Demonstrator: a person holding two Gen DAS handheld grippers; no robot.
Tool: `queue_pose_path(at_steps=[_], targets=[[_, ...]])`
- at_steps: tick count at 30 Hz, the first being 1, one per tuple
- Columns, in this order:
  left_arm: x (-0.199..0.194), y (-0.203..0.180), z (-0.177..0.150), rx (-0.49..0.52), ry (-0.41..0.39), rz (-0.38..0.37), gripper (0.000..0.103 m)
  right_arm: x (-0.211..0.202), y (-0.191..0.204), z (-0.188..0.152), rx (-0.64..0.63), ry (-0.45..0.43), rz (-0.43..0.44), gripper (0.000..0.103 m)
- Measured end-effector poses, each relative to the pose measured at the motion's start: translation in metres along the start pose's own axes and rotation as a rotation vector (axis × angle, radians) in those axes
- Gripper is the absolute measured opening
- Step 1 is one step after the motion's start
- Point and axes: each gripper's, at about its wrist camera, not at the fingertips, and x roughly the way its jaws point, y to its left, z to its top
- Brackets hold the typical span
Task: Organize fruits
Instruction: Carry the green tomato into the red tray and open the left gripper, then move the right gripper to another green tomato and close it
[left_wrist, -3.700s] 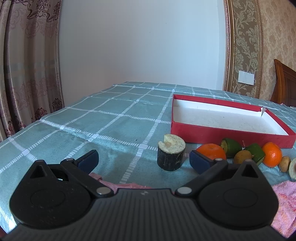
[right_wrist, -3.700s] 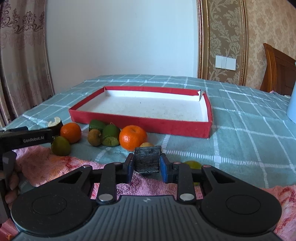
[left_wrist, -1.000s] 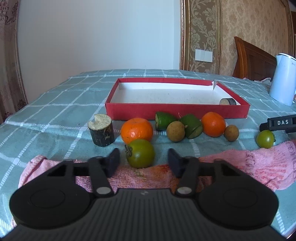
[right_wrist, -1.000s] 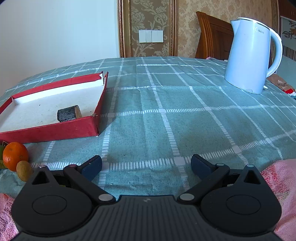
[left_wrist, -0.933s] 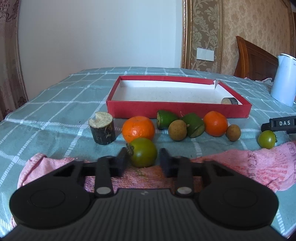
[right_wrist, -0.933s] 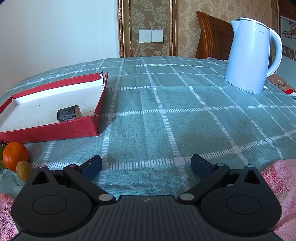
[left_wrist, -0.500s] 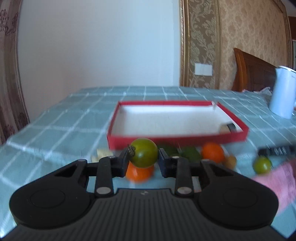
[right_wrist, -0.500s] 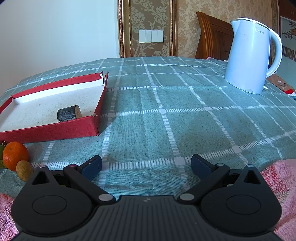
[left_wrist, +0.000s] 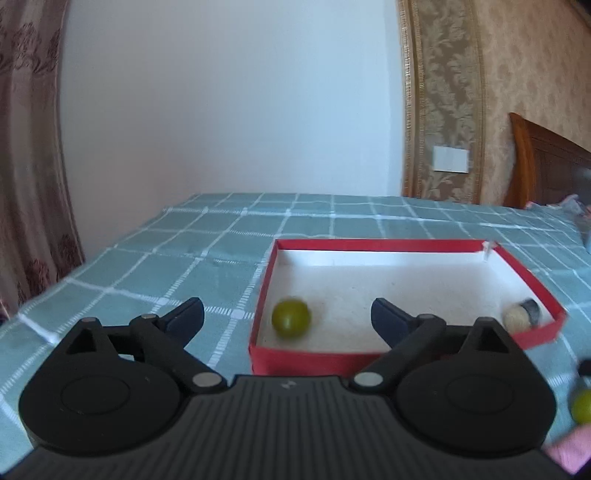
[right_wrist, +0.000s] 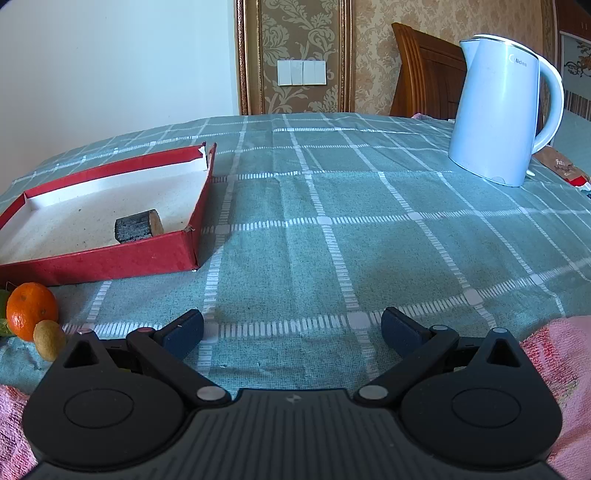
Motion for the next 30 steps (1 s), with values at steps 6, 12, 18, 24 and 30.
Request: queue_pose_path(at_steps=[6, 12, 18, 24, 30], targets=[[-0.036, 0.022, -0.030, -0.014, -0.026, 0.008, 0.103, -0.001, 0.001, -0.001, -0.005, -0.001, 0.001, 0.103], [-0.044, 0.051, -0.055, -0.098, 0.003, 0.069, 0.103, -0.001, 0.001, -0.001, -0.007, -0.004, 0.010, 0.103], [-0.042, 0.060, -0.066, -0.113, 0.033, 0.084, 0.103, -0.002, 0.000, -0.002, -0.011, -0.006, 0.007, 0.103], [-0.037, 0.038, -0.067, 0.047, 0.063, 0.110, 0.103, -0.003, 0.000, -0.002, -0.009, -0.019, -0.004, 0.103], [-0.031, 0.034, -0.067, 0.065, 0.101, 0.141, 0.103, -0.012, -0.006, -0.004, 0.008, -0.072, 0.051, 0.103]])
